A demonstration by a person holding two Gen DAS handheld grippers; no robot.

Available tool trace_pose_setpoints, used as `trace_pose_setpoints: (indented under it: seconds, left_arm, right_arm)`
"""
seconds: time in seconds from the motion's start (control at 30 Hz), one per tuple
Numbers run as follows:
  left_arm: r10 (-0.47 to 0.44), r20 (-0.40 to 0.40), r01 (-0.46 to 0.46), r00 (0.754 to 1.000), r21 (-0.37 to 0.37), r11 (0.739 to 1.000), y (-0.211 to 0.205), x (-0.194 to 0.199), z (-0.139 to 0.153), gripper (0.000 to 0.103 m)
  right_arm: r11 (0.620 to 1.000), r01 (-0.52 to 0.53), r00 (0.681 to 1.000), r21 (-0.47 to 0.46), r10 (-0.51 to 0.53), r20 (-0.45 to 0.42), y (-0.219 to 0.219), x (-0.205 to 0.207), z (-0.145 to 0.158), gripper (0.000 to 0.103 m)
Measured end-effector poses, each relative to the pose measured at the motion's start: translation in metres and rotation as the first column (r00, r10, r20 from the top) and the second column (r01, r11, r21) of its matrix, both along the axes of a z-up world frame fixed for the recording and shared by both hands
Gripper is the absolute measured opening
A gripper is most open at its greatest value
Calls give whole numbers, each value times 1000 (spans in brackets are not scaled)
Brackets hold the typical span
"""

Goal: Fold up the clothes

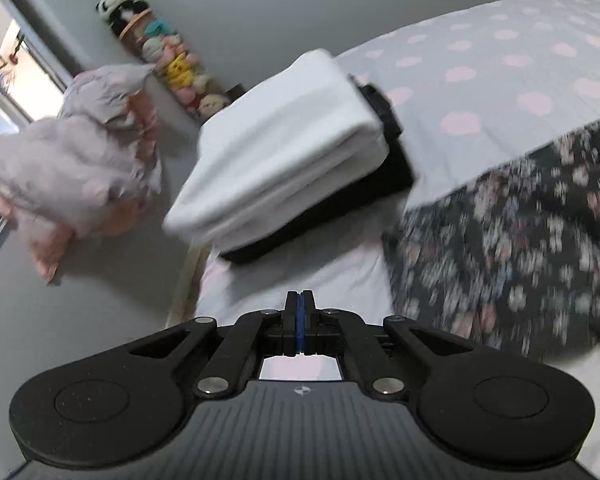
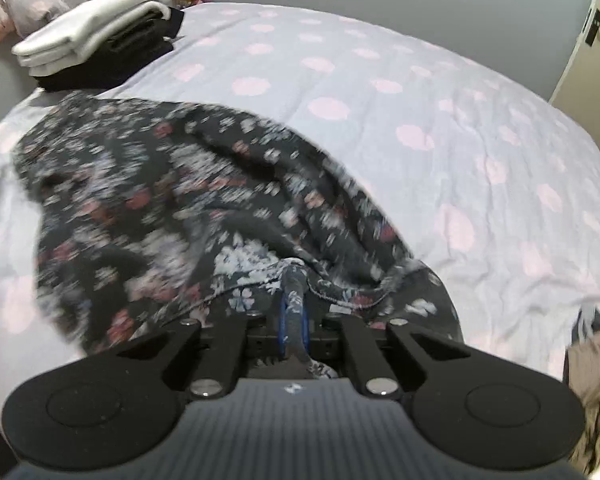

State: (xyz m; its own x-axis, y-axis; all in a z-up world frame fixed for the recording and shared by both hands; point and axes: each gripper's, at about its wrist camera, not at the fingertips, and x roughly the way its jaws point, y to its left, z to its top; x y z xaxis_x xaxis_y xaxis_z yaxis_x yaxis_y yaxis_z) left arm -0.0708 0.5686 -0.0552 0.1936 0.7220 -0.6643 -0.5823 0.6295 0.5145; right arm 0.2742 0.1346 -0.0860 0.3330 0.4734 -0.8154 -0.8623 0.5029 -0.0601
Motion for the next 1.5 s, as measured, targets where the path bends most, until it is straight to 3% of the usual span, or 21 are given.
trace_pose_setpoints:
  seconds: [0.17, 0.33, 0.43, 0.6, 0.77, 1.0, 1.13, 1.27, 1.33, 1.5]
  left_arm:
    - [-31, -26, 31, 999, 5, 999, -31, -29, 12, 0]
    - [-153, -64, 152, 986, -11, 988, -69, -14, 2, 2]
    - [-250, -103, 252, 963, 2, 968, -95, 2, -9, 3]
    - [-402, -159, 410, 902, 17, 912, -131, 33, -24, 5]
    - [-491, -189, 501, 850, 1, 866, -141, 64, -39, 17]
    - [-568, -274, 588, 776, -12, 809, -126, 110, -68, 30]
    - [-618, -347, 652, 706, -23, 758, -108, 138, -88, 40]
    - [-673, -433, 719, 600, -77, 691, -95, 172, -111, 51]
    - [-701, -479, 755, 528, -115, 646, -91, 187, -123, 51]
    - [-746, -589, 823, 311, -226, 521, -88, 216, -148, 54]
  right_arm:
    - [996, -31, 999, -82, 29, -25, -32, -45, -3, 7]
    - [987, -20, 996, -159, 5, -91, -63, -68, -15, 7]
    - [981, -53, 988, -189, 24, -152, -71, -74, -28, 7]
    - [971, -98, 989, -220, 70, -130, -64, -90, -31, 10]
    - [985, -70, 985, -155, 43, -165, -72, -77, -21, 22]
    - [995, 85, 977, 59, -72, -199, -90, -55, -1, 44]
    - [972, 177, 956, 153, -132, -262, -97, -36, -7, 48]
    - [966, 219, 928, 138, -163, -334, -96, -19, -28, 48]
    - [970, 212, 922, 119, -158, -353, -93, -15, -39, 48]
    - [975, 207, 909, 83, -161, -384, -87, -7, -60, 48]
